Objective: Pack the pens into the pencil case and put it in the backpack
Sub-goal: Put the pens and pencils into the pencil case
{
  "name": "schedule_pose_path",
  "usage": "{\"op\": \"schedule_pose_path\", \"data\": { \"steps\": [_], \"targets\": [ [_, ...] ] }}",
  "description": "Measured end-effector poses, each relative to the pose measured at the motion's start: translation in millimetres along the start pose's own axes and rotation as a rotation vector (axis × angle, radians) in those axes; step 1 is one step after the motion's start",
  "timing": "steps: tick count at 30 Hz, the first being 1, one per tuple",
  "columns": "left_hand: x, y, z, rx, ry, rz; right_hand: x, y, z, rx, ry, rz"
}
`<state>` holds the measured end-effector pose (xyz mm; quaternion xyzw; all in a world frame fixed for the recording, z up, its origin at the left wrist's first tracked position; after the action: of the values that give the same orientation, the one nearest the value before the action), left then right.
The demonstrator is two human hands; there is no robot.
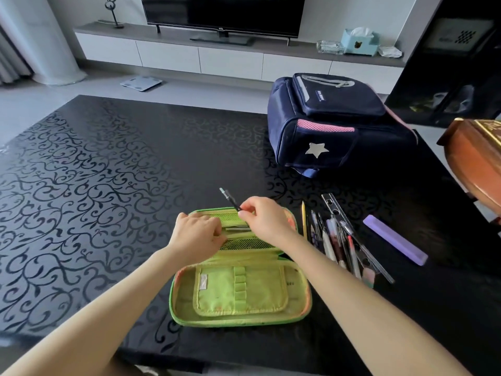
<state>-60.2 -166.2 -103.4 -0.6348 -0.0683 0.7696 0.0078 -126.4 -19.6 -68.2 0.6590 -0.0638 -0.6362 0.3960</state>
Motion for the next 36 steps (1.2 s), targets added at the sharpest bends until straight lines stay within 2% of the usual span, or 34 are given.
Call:
{"op": "schedule_pose_path", "data": {
  "steps": [3,6,10,15,19,21,24,29,31,33,35,36],
  "targets": [
    [0.9,-1.9,6.6,-0.088,0.121,-0.033,12.7,1.8,0.8,-0.016,0.009,-0.052],
    [1.1,-3.8,-1.6,-0.007,-0.042,0.085,18.0,-3.1,4.9,0.006,0.010,-0.049],
    [8.5,-3.1,-12.6,0.093,-0.179,0.111,18.9,-5.6,10.7,0.113,-0.090,0.124],
    [10.5,-0.2,-7.8,-0.026,0.040,0.148,24.3,-3.4,7.6,0.258,-0.150,0.354],
    [4.7,-4.0,-7.8,-0.061,0.024,0.116,26.3,-2.0,0.2,0.172,-0.113,0.260],
    [0.9,-4.2,-12.6,-0.004,-0.127,0.082,23.7,-0.6,-0.2,0.103,-0.099,0.172],
    [-4.6,-1.3,-19.1,0.068,-0.361,0.027,16.5,2.1,2.3,0.005,0.007,-0.006],
    [-9.6,-4.1,-25.3,0.095,-0.427,0.015,-1.3,11.4,3.7,-0.170,0.295,-0.489],
    [-8.4,-5.3,-25.4,0.091,-0.421,0.015,-4.7,10.7,2.5,-0.180,0.408,-0.547],
    [-7.5,-5.2,-23.6,0.089,-0.428,0.013,-8.8,5.2,-1.5,-0.156,0.468,-0.438],
    [-5.8,-2.5,-22.7,0.098,-0.416,0.019,-19.0,-6.1,-9.9,-0.120,0.341,-0.226],
    [-4.4,-1.1,-22.4,0.100,-0.408,0.016,-29.6,-17.6,-14.8,-0.097,0.175,-0.144]
  ]
}}
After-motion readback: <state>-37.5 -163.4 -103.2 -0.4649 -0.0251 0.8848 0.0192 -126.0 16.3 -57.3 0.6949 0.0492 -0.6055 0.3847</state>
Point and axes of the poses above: each hand's wrist, its own z-axis towards the middle knuckle, its own x-axis out of the palm, y = z × x, the point moved 2 cm from there along z, towards the middle knuckle, and after that the axes turned 8 degrees about -y, right-handed, at the moved point
